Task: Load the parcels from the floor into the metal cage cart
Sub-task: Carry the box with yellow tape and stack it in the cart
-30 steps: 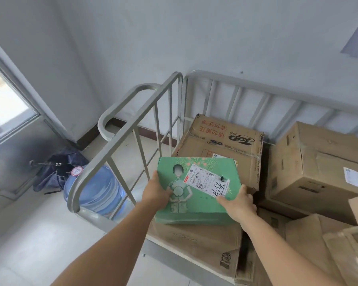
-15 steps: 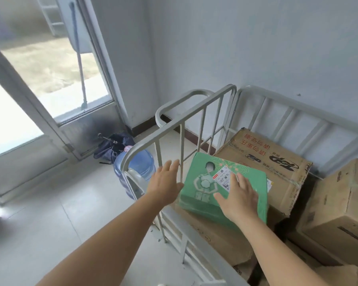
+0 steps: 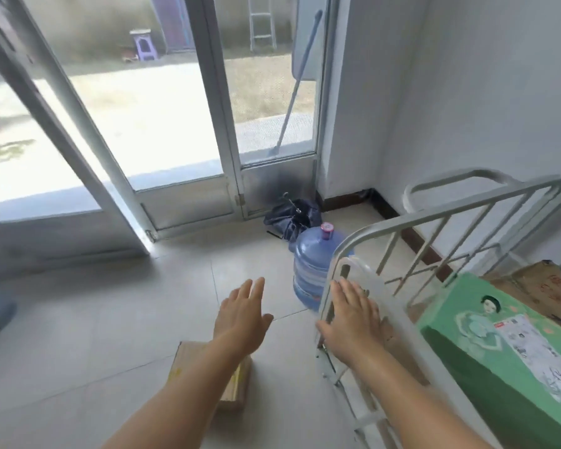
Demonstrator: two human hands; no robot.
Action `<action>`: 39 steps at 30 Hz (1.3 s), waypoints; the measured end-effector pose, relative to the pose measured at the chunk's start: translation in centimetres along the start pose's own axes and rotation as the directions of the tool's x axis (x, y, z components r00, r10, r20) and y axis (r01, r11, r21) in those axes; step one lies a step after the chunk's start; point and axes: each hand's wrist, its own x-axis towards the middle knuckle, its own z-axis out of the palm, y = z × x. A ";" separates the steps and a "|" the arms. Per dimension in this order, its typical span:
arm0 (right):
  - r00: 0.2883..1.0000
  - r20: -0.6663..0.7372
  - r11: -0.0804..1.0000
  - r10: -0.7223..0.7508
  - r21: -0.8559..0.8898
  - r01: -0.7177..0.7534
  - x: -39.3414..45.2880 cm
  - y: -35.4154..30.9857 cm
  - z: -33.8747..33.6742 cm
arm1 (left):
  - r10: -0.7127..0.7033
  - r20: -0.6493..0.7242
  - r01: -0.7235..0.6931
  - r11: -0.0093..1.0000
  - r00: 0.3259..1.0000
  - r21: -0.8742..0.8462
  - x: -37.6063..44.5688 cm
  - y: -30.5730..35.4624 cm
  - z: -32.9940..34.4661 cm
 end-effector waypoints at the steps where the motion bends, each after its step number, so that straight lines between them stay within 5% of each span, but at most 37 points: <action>1: 0.999 0.028 1.000 -0.023 -0.019 0.024 0.3 -1.6 1.3 | -0.035 0.015 0.035 0.999 0.999 0.007 -0.4 -2.3 0.1; 16: 0.948 0.317 0.999 0.038 -0.027 -0.032 4.9 -18.6 20.3 | -0.374 0.250 0.388 0.922 0.893 -0.005 -1.6 -30.6 6.9; 39: 0.836 0.515 0.972 0.186 0.028 -0.234 18.3 -11.3 56.6 | -0.525 0.446 0.638 0.756 0.725 -0.147 11.6 -44.9 41.6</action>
